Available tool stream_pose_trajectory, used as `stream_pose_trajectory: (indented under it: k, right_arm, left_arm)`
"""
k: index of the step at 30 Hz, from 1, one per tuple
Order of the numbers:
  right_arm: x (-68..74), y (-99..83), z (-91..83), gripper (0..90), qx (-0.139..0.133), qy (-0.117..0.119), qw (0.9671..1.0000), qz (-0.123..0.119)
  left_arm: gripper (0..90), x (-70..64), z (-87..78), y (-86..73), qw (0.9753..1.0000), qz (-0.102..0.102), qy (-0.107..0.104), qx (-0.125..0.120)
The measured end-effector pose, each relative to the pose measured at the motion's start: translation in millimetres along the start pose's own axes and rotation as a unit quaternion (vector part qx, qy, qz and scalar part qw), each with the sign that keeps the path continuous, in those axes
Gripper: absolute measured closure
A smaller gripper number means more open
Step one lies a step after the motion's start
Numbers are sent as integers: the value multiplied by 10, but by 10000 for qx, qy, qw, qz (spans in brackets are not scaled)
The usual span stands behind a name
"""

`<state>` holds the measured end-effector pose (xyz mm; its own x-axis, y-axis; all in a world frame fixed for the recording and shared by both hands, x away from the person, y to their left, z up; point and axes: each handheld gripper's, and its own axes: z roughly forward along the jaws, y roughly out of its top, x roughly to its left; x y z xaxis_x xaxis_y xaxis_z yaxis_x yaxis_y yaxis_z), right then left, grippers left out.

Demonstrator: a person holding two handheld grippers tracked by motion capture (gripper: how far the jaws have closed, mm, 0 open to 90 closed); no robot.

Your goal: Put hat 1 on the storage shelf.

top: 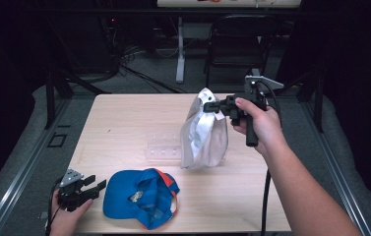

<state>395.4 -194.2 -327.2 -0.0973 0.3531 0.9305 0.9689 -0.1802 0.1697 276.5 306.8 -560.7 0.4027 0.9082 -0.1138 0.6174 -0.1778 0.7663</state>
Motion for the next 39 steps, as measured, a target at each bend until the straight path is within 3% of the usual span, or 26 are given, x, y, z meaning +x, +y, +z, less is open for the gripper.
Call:
stream_pose_trajectory:
  k: [9, 21, 27, 34, 37, 39]
  right_arm:
    - [57, 215, 347, 813, -4, 64, 9998, 166]
    - [152, 425, 648, 813, -122, -155, 9996, 206]
    - [106, 488, 764, 812, -151, -342, 9990, 241]
    - [85, 546, 879, 811, -244, -337, 9986, 323]
    - [79, 556, 931, 811, -296, -290, 9985, 354]
    - [93, 557, 975, 808, -293, -234, 9987, 349]
  left_arm:
    - [481, 26, -12, 6, 9999, 0, -51, 109]
    - [481, 34, -14, 1, 10000, -22, -60, 8]
    - [481, -7, -10, 17, 9999, 97, -97, -18]
    - [480, -79, -22, 74, 9996, 209, -164, -41]
    - [480, -176, -37, 175, 9988, 284, -361, -166]
    - [480, -263, -63, 273, 9975, 516, -451, -190]
